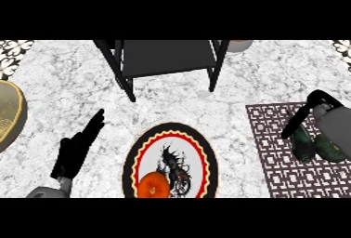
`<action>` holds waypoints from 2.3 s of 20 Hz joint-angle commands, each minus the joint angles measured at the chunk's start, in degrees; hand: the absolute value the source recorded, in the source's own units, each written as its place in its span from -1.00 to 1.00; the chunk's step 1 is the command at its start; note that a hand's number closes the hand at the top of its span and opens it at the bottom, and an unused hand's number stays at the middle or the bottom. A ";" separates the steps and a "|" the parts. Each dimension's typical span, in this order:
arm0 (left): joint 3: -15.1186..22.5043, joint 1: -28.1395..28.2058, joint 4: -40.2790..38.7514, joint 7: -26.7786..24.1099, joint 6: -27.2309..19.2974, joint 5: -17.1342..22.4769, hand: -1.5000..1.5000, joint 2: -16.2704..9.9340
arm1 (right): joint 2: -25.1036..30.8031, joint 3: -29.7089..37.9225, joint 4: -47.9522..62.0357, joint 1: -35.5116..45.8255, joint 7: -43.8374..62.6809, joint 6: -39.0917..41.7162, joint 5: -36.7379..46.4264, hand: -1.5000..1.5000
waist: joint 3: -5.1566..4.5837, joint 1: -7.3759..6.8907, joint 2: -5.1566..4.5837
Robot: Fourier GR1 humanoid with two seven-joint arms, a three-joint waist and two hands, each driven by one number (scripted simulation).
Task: Pick the eggplant from the placemat and place it in the tiered shelf
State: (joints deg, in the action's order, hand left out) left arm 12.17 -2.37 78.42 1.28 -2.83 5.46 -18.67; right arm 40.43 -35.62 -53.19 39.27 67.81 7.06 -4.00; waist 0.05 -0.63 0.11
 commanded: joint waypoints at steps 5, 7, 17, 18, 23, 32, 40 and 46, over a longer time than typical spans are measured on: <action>-0.62 0.93 -3.13 -2.51 0.75 -0.97 0.00 0.93 | -1.34 -0.79 1.25 -2.06 8.73 3.80 0.70 -1.00 | -0.14 0.76 -0.04; -1.13 2.69 1.77 -0.21 1.20 -0.46 0.00 -0.62 | -1.59 -0.38 3.57 -1.86 7.20 3.44 1.64 -1.00 | -0.08 0.15 -0.04; -2.77 1.27 -3.13 -2.36 2.46 -1.38 0.00 0.68 | -7.07 0.22 9.16 -1.90 4.75 3.05 4.91 -1.00 | -0.09 0.16 -0.23; -2.99 -0.80 -3.79 -1.17 1.97 -1.92 0.00 1.03 | -9.03 0.49 9.37 -1.12 6.03 2.12 5.21 -1.00 | -0.09 0.26 -0.23; -1.30 6.71 4.95 0.10 2.40 -2.28 0.00 1.29 | -8.69 1.45 8.04 -4.88 -0.06 2.38 7.70 1.00 | -0.06 0.13 0.00; -2.92 1.97 -0.45 -0.03 1.58 -3.63 0.00 4.17 | -7.08 3.74 10.44 -5.43 -7.90 2.02 14.15 1.00 | -0.06 0.50 -0.16; -3.42 2.68 1.40 1.96 1.92 -4.31 0.00 3.74 | -11.03 1.37 -1.19 -1.53 -6.73 -3.44 21.85 1.00 | -0.13 1.11 0.46; -4.15 2.01 1.36 3.64 2.26 -3.75 0.00 3.06 | -20.67 -5.61 -19.83 4.50 -9.42 -8.46 28.80 1.00 | -0.13 1.90 1.32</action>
State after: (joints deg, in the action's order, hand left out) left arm 8.51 -0.42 79.73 3.22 -0.38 1.59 -15.25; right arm 24.09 -37.89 -62.75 42.03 56.70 2.74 20.87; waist -0.15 0.38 1.24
